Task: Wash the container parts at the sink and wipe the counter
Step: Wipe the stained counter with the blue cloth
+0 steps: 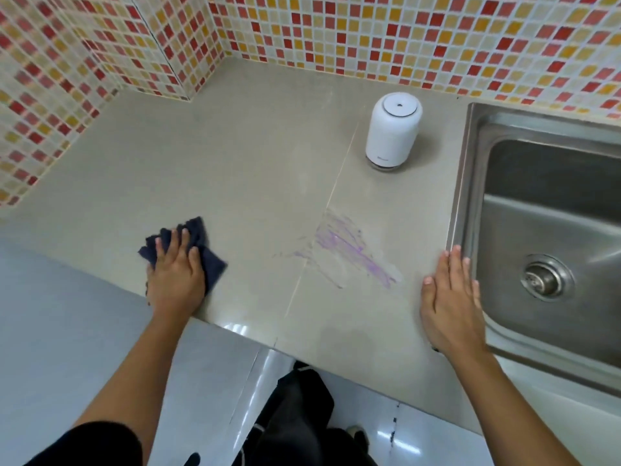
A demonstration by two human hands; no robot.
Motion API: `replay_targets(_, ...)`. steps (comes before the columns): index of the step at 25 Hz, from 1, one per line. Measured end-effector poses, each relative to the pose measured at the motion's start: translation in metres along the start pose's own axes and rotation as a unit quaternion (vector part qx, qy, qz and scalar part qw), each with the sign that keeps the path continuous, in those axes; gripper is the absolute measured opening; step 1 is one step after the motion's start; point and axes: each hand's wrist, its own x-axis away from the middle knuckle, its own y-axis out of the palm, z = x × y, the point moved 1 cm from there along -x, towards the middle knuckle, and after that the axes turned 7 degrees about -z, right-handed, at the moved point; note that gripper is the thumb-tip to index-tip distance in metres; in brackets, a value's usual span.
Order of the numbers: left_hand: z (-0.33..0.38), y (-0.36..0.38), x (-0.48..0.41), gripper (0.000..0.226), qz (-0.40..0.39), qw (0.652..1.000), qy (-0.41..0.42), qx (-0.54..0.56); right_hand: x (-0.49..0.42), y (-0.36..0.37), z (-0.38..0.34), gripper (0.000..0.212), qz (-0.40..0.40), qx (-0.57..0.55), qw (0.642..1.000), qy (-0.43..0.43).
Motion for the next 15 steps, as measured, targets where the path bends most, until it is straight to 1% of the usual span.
replay_targets(1,0.011,-0.002,-0.011,0.051,0.017,0.997,-0.066,0.02,-0.001,0.0,0.001,0.063,0.009,0.007,1.0,0.001)
replay_targets(2,0.034,0.0,-0.012,0.051,0.025,0.995,-0.085,0.038,-0.003,-0.001,0.001,0.059,0.017,0.011,1.0,0.002)
replay_targets(3,0.063,0.007,-0.002,0.051,0.028,0.997,-0.063,0.042,-0.005,-0.002,0.001,0.056,0.019,0.013,1.0,0.004)
replay_targets(5,0.106,0.035,0.052,0.054,0.005,0.999,0.046,0.025,-0.005,-0.001,0.0,0.054,0.01,0.012,1.0,0.004)
replay_targets(6,0.112,0.045,0.083,0.057,-0.01,0.996,0.085,0.004,-0.005,0.0,-0.001,0.054,0.006,0.013,1.0,0.002)
replay_targets(7,0.108,0.048,0.111,0.059,-0.012,0.995,0.102,-0.01,-0.003,0.002,-0.001,0.054,0.004,0.013,1.0,0.0)
replay_targets(8,0.098,0.047,0.126,0.059,-0.013,0.995,0.096,-0.008,-0.001,0.002,-0.001,0.054,0.003,0.015,1.0,0.001)
replay_targets(9,0.09,0.043,0.125,0.057,-0.015,0.998,0.063,0.004,0.0,0.002,0.0,0.057,0.003,0.018,1.0,0.002)
replay_targets(11,0.094,0.034,0.093,0.051,-0.008,0.998,-0.043,0.037,-0.001,0.001,0.001,0.062,0.01,0.017,1.0,0.004)
replay_targets(12,0.111,0.031,0.071,0.051,-0.005,0.995,-0.08,0.063,-0.003,0.0,0.001,0.063,0.015,0.015,1.0,0.004)
replay_targets(13,0.136,0.033,0.054,0.051,-0.011,0.993,-0.087,0.077,-0.004,-0.001,0.001,0.063,0.019,0.013,1.0,0.004)
replay_targets(14,0.166,0.038,0.049,0.051,-0.018,0.995,-0.061,0.083,-0.005,-0.002,0.001,0.063,0.019,0.011,1.0,0.002)
replay_targets(15,0.191,0.046,0.057,0.054,-0.028,0.996,-0.014,0.081,-0.004,-0.002,0.0,0.063,0.015,0.007,1.0,0.0)
